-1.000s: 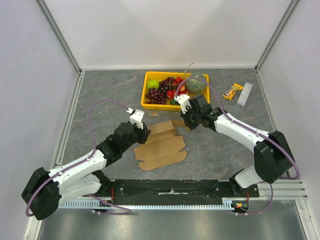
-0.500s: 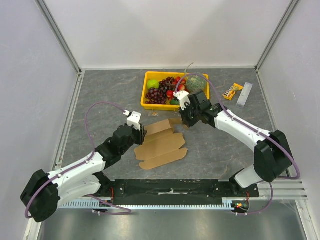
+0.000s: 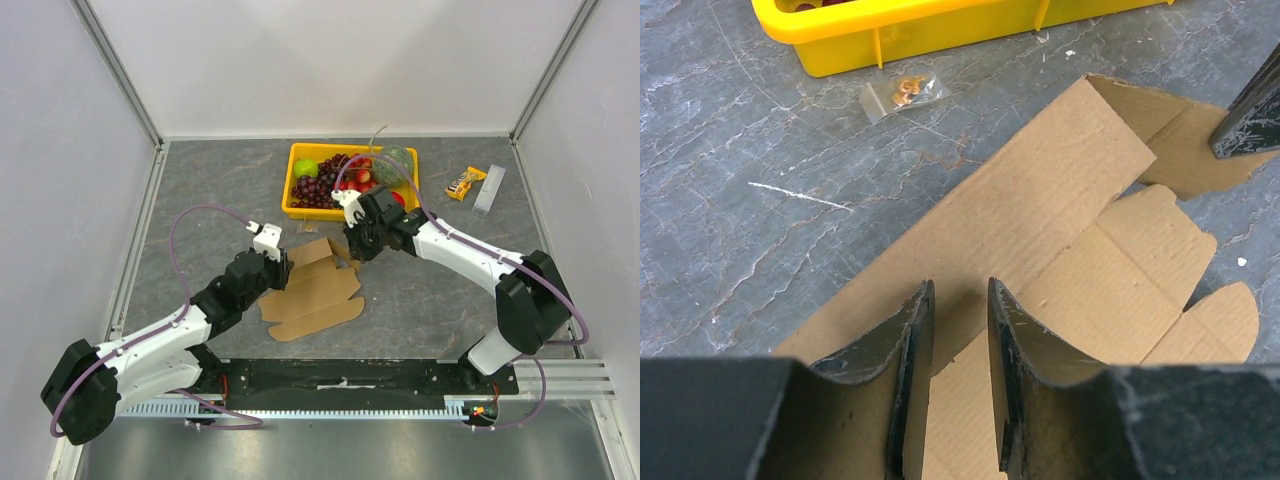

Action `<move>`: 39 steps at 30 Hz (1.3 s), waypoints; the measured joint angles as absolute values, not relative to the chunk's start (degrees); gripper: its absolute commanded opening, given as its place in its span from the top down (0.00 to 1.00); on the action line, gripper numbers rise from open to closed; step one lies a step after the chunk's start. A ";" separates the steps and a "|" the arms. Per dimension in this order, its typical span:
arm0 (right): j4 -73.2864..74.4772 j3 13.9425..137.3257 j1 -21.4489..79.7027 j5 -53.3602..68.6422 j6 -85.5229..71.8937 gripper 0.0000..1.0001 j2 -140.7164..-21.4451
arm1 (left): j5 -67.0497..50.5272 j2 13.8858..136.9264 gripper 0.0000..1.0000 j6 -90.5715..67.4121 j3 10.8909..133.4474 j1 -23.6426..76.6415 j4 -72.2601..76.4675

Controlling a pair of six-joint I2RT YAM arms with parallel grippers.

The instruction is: Fold the paper box

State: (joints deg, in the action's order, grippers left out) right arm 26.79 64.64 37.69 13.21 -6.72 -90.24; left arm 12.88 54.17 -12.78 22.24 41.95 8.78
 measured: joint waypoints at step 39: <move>17.47 59.31 35.40 3.20 -0.91 0.45 -87.33 | 6.87 44.97 0.72 -12.80 24.25 42.83 5.63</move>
